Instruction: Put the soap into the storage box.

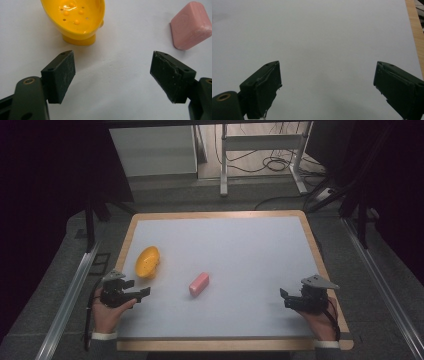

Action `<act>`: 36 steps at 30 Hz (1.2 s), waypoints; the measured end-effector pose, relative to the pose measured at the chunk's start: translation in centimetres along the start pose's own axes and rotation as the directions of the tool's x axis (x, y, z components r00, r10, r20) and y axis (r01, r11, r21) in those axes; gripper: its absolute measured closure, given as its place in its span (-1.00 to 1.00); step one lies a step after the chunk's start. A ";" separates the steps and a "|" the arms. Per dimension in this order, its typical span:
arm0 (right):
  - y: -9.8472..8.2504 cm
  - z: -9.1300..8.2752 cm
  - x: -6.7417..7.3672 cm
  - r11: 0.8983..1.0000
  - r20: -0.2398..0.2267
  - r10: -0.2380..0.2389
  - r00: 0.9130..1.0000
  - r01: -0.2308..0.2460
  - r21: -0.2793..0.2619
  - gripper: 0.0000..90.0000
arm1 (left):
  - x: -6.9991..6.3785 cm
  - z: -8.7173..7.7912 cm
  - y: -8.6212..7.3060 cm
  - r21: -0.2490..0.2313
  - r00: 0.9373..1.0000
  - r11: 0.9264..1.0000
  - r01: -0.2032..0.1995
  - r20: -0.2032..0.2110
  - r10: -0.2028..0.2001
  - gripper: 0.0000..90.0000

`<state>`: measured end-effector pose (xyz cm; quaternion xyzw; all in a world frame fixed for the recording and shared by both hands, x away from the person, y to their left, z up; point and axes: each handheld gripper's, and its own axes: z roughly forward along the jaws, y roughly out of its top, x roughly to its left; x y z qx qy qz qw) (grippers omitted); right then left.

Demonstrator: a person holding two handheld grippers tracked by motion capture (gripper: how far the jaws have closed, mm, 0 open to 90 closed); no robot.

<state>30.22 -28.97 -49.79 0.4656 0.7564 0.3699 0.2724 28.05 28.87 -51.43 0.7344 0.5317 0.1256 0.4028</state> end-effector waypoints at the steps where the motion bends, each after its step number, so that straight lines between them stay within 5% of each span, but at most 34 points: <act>1: 0.0 0.0 0.0 1.000 0.003 0.003 1.000 -0.003 0.003 -0.81 | 0.0 -0.1 0.0 -0.002 1.000 1.000 0.000 -0.003 0.000 -0.54; 12: 0.0 -0.8 -0.4 1.000 0.008 0.025 1.000 -0.025 -0.018 -0.77 | -0.2 -0.2 0.2 -0.003 1.000 1.000 0.000 -0.006 0.000 -0.52; 25: -0.2 -0.7 -0.5 1.000 0.025 -0.007 1.000 0.007 -0.009 -0.75 | 0.0 -0.7 0.1 -0.020 1.000 1.000 0.016 -0.004 -0.016 -0.51; 36: -0.3 -0.8 -0.5 1.000 0.024 -0.004 1.000 0.004 -0.005 -0.75 | -1.2 -1.7 0.7 -0.027 1.000 1.000 0.011 -0.011 -0.011 -0.50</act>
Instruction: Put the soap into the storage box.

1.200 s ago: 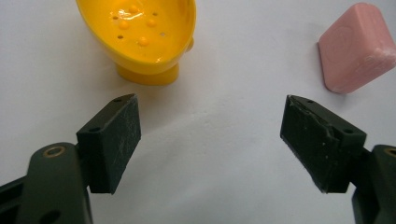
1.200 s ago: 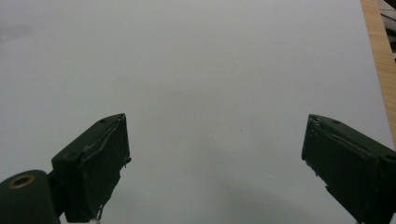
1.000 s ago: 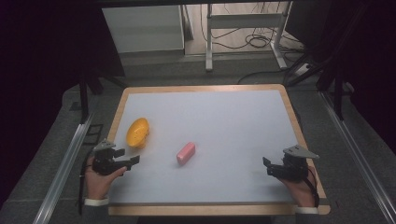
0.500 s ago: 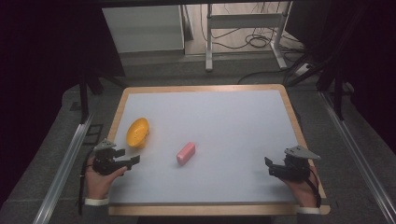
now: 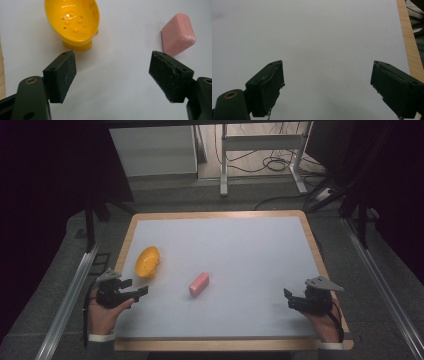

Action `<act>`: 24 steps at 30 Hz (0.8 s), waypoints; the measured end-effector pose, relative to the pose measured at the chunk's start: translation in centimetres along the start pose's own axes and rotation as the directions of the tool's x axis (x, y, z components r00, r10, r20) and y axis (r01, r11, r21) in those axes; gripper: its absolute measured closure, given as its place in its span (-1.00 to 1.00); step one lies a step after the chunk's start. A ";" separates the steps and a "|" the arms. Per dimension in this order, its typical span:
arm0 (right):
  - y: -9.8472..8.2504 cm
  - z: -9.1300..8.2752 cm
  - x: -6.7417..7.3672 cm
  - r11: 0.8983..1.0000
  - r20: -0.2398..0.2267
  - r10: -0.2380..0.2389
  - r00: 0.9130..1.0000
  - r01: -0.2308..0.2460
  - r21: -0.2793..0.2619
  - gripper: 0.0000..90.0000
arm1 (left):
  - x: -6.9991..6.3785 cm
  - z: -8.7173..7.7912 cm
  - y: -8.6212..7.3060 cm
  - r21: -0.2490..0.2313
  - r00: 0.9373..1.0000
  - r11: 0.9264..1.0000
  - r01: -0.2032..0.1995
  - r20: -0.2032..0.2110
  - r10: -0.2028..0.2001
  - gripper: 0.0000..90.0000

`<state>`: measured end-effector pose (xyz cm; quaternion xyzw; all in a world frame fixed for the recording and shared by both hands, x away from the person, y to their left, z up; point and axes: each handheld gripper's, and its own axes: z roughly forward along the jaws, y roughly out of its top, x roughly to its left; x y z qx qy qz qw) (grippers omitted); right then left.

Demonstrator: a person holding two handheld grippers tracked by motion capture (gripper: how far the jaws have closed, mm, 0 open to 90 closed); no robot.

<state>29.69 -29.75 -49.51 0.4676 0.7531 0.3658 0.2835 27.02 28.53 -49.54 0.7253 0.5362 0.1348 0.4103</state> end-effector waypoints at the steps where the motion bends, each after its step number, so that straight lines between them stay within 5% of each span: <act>1: -0.1 0.0 0.0 1.000 -0.002 -0.001 1.000 0.001 0.001 -0.75 | -0.2 -0.1 0.1 0.000 1.000 1.000 -0.005 -0.003 0.005 -0.50; 24: -0.1 0.1 0.1 1.000 0.001 -0.013 1.000 0.013 0.016 -0.75 | -2.1 -2.0 3.2 -0.010 0.998 0.998 -0.060 -0.010 0.060 -0.50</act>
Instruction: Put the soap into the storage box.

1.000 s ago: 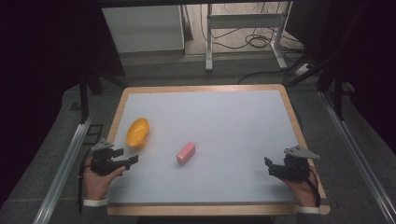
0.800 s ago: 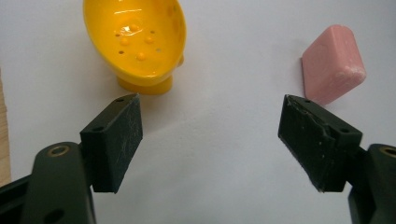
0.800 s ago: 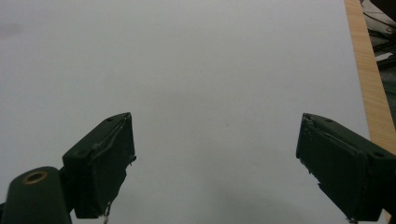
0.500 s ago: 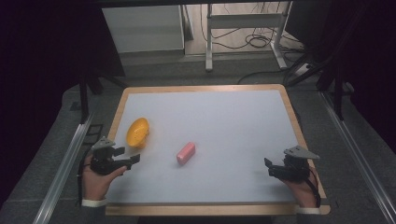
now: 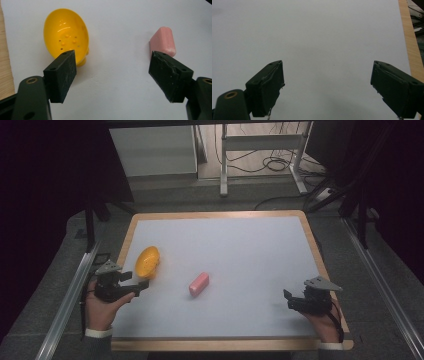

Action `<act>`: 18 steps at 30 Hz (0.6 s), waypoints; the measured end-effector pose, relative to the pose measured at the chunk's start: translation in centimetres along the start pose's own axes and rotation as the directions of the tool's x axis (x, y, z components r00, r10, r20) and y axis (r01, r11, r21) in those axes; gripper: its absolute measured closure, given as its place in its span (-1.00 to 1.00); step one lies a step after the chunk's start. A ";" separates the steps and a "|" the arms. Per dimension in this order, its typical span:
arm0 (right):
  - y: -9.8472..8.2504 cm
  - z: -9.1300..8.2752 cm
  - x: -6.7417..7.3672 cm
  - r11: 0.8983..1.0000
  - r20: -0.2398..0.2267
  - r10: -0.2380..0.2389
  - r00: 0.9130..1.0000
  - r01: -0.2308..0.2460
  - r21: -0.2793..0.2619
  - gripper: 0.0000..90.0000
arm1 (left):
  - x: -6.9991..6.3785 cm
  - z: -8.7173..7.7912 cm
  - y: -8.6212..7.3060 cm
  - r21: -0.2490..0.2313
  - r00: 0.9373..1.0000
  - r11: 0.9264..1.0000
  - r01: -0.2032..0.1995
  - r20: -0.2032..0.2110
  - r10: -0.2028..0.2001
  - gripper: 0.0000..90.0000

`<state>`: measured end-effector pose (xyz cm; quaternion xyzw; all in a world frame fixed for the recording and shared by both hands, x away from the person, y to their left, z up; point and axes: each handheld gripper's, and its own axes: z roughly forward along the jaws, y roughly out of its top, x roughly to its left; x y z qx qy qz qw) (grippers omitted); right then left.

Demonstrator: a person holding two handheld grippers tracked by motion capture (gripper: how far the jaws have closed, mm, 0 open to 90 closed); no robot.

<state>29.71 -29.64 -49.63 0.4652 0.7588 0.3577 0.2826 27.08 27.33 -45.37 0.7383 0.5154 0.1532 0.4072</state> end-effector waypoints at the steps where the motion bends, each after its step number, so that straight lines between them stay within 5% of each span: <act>1: 0.0 0.0 0.0 1.000 0.000 0.001 1.000 -0.001 0.000 -0.75 | -0.1 0.0 0.1 0.002 1.000 1.000 -0.004 0.000 0.004 -0.50; 18: -0.1 -0.3 -0.5 1.000 0.008 0.010 1.000 -0.010 0.003 -0.75 | -1.7 0.3 2.0 0.032 0.998 0.998 -0.062 0.008 0.062 -0.50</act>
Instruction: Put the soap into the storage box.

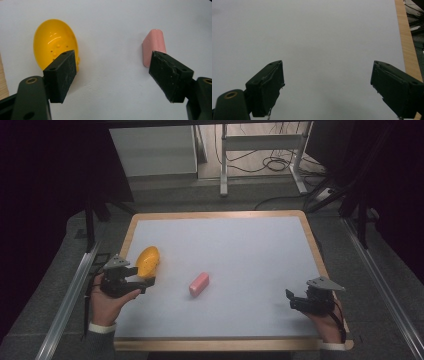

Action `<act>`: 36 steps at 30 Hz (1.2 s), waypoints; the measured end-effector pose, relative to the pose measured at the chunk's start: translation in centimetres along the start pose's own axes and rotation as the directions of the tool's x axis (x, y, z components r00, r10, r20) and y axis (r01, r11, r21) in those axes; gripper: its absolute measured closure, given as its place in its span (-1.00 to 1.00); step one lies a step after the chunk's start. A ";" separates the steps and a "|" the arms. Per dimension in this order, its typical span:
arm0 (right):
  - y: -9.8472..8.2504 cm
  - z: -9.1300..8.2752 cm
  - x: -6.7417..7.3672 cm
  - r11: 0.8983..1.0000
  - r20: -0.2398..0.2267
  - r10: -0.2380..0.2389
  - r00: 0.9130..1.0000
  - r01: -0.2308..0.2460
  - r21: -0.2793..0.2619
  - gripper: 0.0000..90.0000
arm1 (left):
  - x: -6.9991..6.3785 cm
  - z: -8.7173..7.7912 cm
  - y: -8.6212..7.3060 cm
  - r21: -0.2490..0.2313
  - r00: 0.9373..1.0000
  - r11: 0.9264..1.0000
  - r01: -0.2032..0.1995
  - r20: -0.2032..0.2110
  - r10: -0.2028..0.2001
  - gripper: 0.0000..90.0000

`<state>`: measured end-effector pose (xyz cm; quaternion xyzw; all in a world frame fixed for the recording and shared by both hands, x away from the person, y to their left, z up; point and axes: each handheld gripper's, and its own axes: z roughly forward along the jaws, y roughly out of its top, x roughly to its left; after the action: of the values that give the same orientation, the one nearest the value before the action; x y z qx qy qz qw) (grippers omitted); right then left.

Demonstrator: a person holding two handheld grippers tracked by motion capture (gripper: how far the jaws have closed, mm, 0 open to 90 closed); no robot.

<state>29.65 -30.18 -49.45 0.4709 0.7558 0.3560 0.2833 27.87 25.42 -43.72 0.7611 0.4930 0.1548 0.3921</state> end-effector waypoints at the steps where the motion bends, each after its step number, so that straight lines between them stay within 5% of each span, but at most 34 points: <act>1: 0.0 0.0 0.0 1.000 0.001 -0.001 1.000 0.001 0.000 -0.75 | -0.1 0.1 0.1 0.006 1.000 1.000 -0.001 0.000 0.001 -0.50; 36: -0.1 0.2 0.0 1.000 0.003 0.001 1.000 -0.001 0.013 -0.75 | -3.1 3.0 2.4 0.070 0.993 0.991 -0.115 0.035 0.113 -0.50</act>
<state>29.75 -30.17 -49.70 0.4739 0.7574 0.3503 0.2812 29.74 20.89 -43.39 0.8038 0.4478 0.1473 0.3628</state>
